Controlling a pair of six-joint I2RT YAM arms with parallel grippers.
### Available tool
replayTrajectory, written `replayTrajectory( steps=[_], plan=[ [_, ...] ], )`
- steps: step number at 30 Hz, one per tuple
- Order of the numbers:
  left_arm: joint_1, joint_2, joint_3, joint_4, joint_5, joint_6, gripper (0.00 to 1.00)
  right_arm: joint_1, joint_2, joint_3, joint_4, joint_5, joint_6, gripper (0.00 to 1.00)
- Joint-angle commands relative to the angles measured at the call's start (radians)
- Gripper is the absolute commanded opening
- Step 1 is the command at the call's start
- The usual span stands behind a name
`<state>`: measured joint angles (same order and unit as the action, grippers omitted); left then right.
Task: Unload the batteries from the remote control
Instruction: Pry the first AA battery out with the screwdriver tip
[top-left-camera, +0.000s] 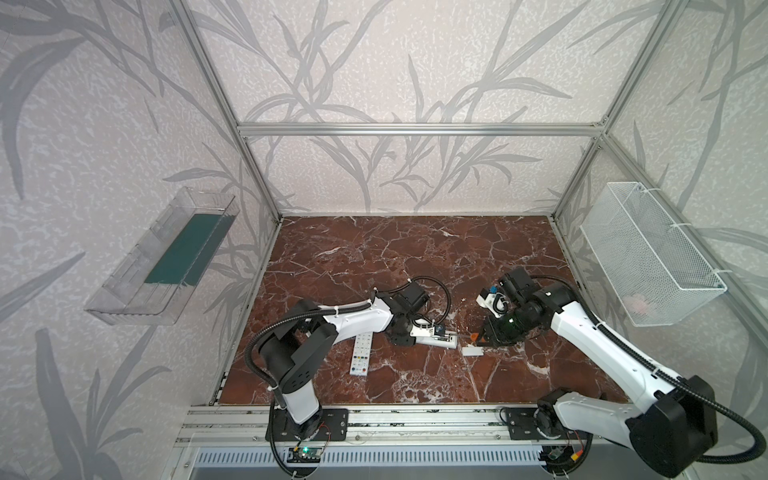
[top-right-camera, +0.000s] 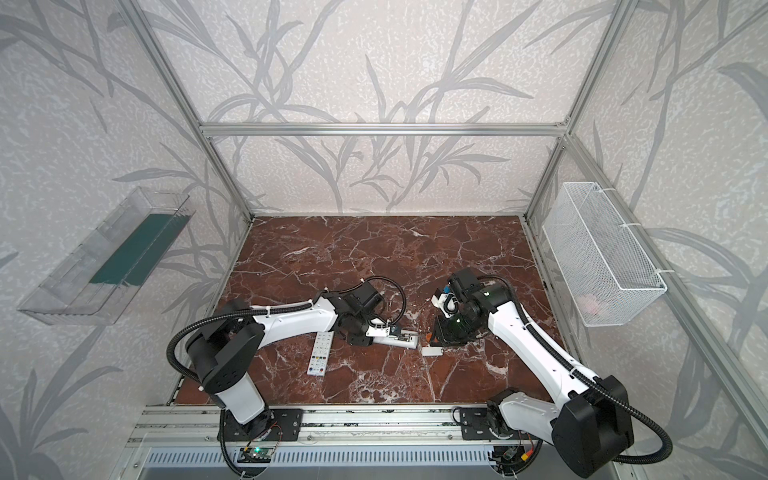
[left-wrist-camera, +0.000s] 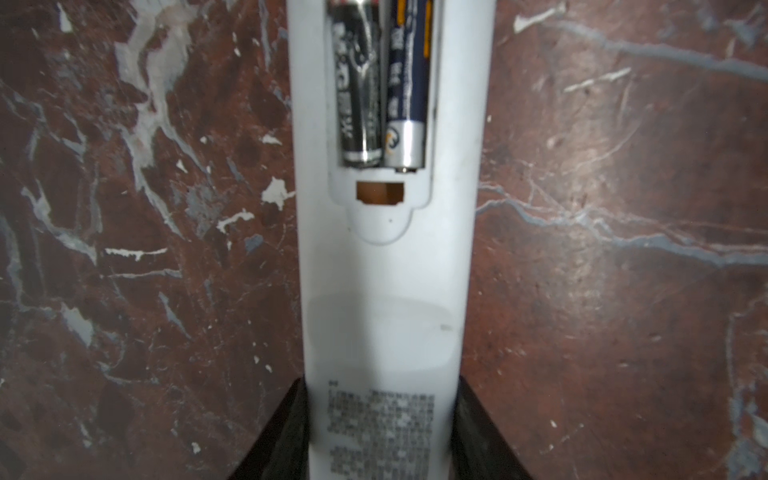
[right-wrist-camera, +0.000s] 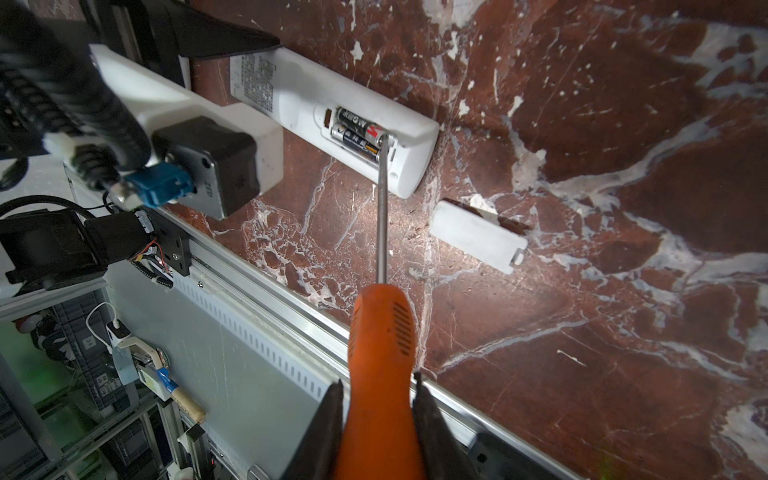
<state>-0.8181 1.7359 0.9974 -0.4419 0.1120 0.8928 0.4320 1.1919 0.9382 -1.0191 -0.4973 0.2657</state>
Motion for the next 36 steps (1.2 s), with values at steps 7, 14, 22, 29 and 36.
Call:
replayTrajectory(
  steps=[7,14,22,29,36],
  plan=[
    [-0.007,0.068,-0.037,-0.023,-0.024,0.017,0.00,0.008,-0.006,0.065,0.131,-0.122,-0.026,0.00],
    [-0.007,0.074,-0.032,-0.026,-0.026,0.014,0.00,0.008,0.008,0.067,0.147,-0.112,-0.026,0.00],
    [-0.007,0.075,-0.036,-0.025,-0.030,0.012,0.00,0.008,0.043,0.080,0.154,-0.105,-0.024,0.00],
    [0.003,0.058,-0.006,-0.042,-0.019,-0.031,0.00,-0.015,0.012,0.063,0.164,-0.046,0.003,0.00],
    [0.004,0.060,-0.006,-0.045,-0.018,-0.030,0.00,-0.015,0.012,0.044,0.100,-0.062,-0.013,0.00]
  ],
)
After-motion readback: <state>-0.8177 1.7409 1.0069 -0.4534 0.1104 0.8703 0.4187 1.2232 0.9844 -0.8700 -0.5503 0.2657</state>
